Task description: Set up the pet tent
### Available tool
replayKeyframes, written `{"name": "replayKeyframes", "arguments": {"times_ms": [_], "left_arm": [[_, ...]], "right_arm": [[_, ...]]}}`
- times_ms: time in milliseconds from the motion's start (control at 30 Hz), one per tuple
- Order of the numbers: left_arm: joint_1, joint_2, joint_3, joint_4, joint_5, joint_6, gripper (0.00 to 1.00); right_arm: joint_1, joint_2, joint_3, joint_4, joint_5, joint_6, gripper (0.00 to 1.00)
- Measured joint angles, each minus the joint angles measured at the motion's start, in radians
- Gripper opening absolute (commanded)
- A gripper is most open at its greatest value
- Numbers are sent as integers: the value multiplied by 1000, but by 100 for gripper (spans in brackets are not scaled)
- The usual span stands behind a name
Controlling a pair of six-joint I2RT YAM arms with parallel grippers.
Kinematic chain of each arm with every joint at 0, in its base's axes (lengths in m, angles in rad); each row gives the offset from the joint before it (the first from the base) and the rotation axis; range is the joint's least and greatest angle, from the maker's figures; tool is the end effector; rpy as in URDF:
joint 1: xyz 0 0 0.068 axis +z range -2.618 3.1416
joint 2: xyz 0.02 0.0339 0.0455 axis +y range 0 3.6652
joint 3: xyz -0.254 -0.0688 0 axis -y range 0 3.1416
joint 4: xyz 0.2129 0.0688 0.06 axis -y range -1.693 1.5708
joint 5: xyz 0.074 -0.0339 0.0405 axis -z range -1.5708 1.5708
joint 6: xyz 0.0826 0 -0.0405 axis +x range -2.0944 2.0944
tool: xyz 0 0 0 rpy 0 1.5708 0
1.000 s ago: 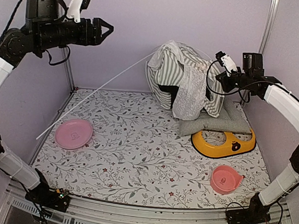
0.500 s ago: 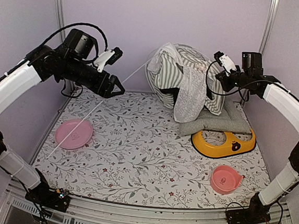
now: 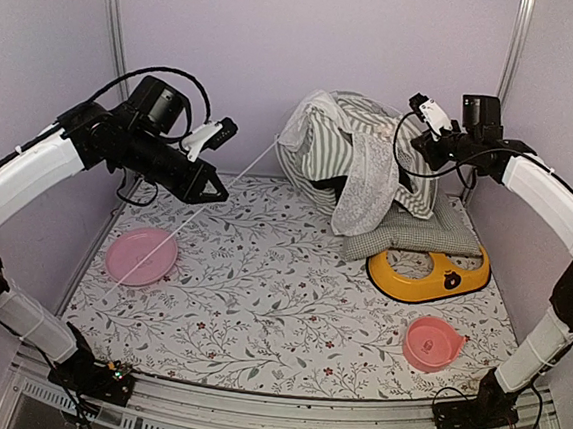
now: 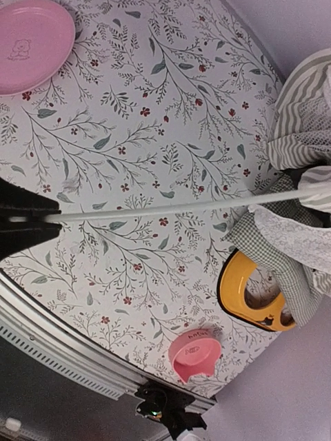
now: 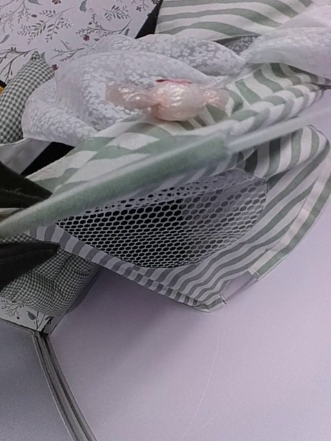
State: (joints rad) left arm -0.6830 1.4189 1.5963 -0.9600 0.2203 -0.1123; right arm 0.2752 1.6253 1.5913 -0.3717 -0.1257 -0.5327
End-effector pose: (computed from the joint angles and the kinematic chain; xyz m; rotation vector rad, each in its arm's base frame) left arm 0.2137 -0.1971 0.3522 0.7883 2.2918 -0.6367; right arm 0.3744 0.1165 0.3583 -0.8501 1.7809 -0.0437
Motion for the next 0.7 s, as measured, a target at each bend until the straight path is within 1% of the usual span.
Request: {"name": "replayKeyframes", "arguments": {"times_ms": [67,100,133,200,233,300,433,567,700], "left_arm": [[1,-13,-22,6,9,-15,0],[0,-20,-35,14,18,-22,0],[-2,-29,-50,28,29,-31,0],[-8,-47,-85,66,42,-57,0],[-12,-56,-101,81,45,-72,0],[-28,-72,-129,113,43,-106,0],[-93,-93,-166,192,12,-189,0],[-132,-97,-177,239,-31,-257,0],[-143,-103,-196,280,-61,-302,0]], "right_arm": [[0,2,21,-3,-5,13,52],[0,2,31,-4,-6,26,64],[2,3,47,-8,-7,32,72],[14,6,81,-16,5,53,82],[27,8,96,-17,23,62,86],[62,8,119,-18,68,78,88],[182,18,173,-29,181,114,88],[293,21,214,-33,290,166,86],[353,21,224,-18,307,236,82]]}}
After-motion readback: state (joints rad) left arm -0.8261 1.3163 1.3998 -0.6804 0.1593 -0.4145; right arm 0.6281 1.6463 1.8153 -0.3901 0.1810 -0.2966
